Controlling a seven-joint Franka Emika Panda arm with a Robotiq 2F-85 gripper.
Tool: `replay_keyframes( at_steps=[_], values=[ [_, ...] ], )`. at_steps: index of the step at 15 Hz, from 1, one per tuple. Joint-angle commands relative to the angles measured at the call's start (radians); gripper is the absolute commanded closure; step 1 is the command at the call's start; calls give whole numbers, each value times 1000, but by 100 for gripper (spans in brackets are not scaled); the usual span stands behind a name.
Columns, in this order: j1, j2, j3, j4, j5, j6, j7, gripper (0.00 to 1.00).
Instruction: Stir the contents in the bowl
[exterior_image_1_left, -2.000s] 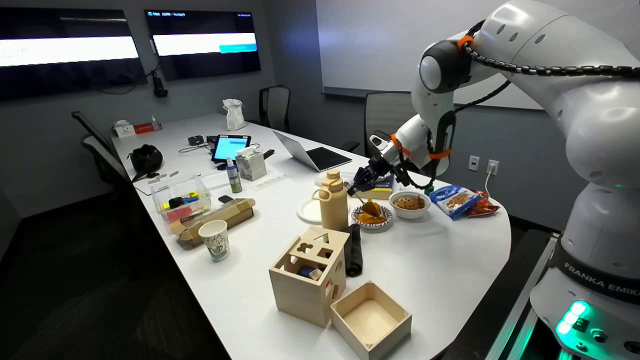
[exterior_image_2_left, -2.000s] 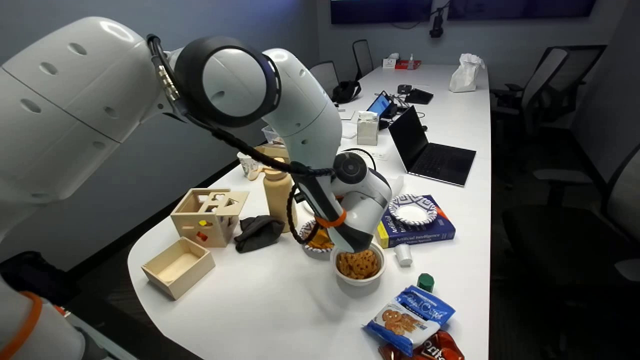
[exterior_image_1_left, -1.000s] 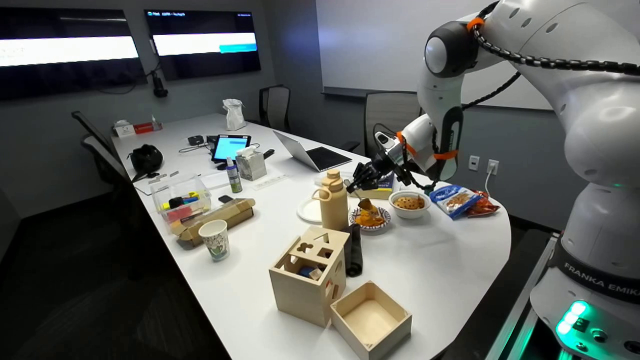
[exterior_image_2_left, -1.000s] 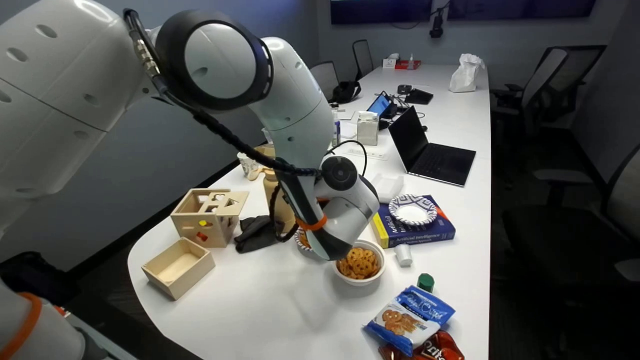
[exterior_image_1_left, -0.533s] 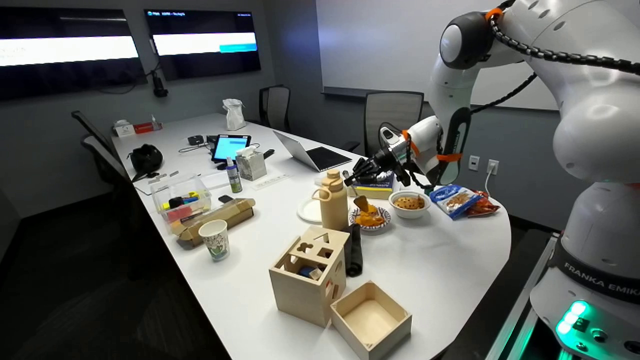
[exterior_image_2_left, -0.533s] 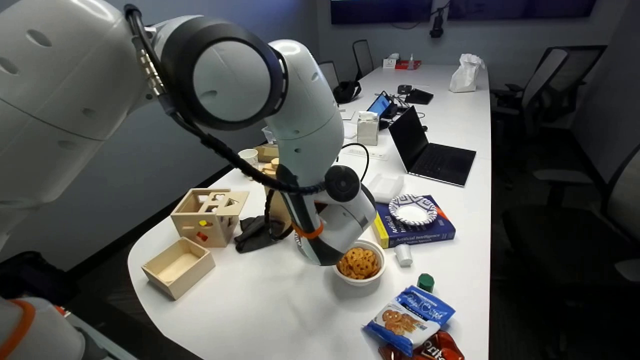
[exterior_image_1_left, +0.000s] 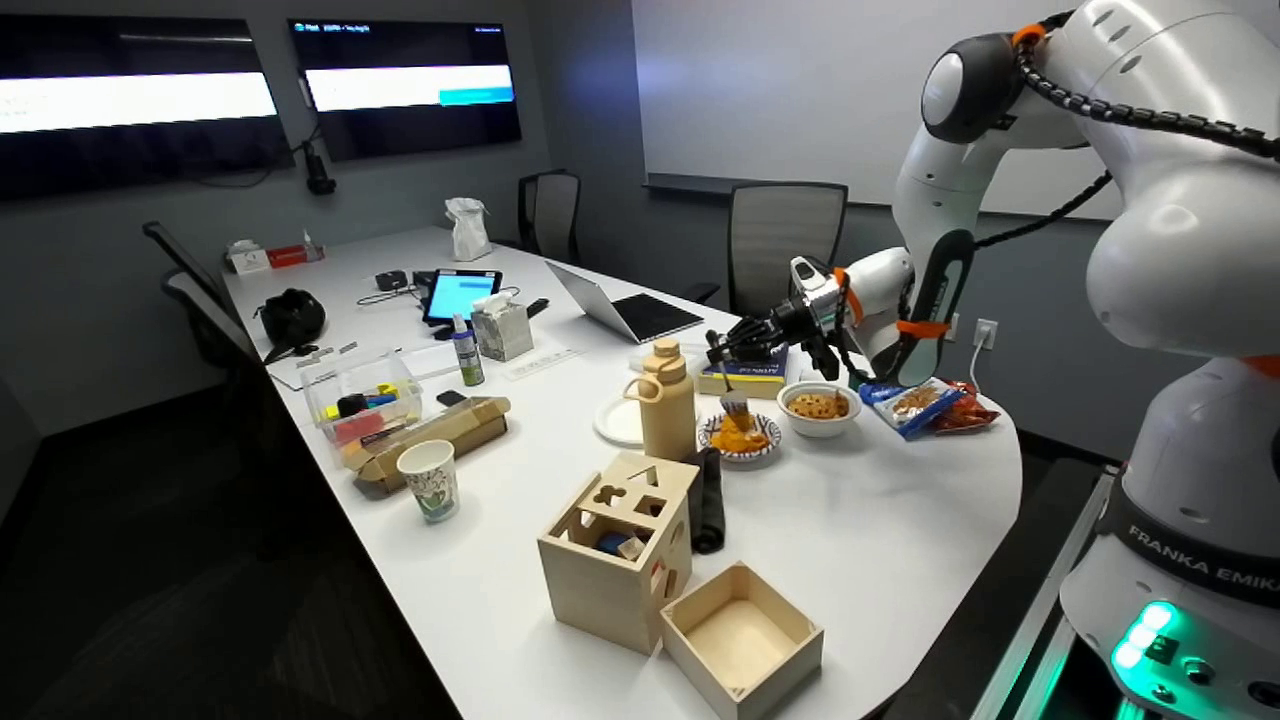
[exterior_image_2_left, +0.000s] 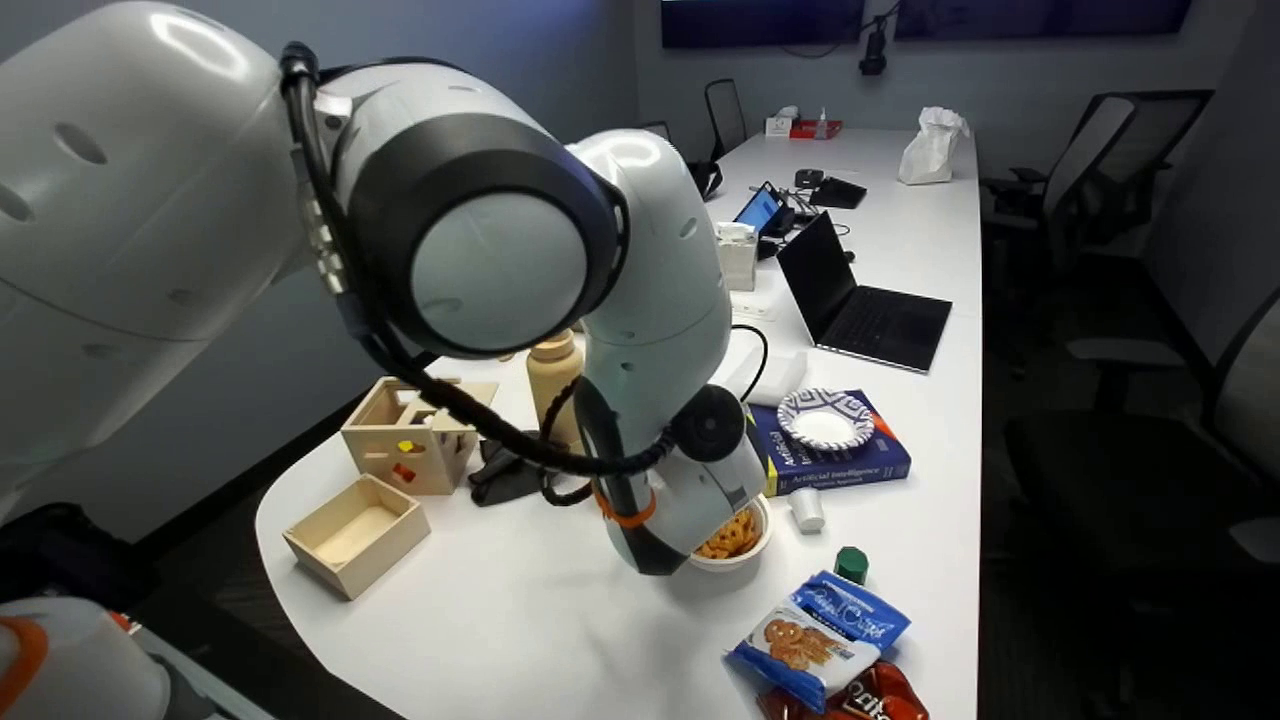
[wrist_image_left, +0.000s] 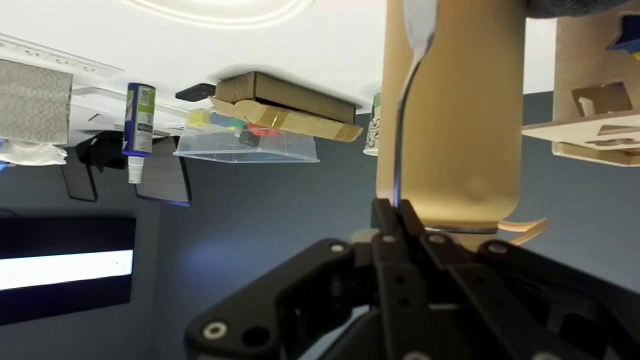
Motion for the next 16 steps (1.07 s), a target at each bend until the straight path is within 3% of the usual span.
replay_keyframes(
  at_steps=[1, 4, 8, 9, 10, 15, 16],
  values=[
    [-69, 72, 73, 54, -51, 23, 47, 99],
    [-84, 122, 97, 97, -67, 23, 68, 99],
    [-47, 196, 71, 182, -26, 15, 59, 99],
    [60, 188, -44, 191, 61, 80, 48, 99],
    [-32, 227, 56, 217, -19, 3, 78, 99],
    [-51, 212, 89, 208, -19, 2, 73, 99],
    [-38, 201, 70, 203, -7, 21, 70, 99]
  ],
)
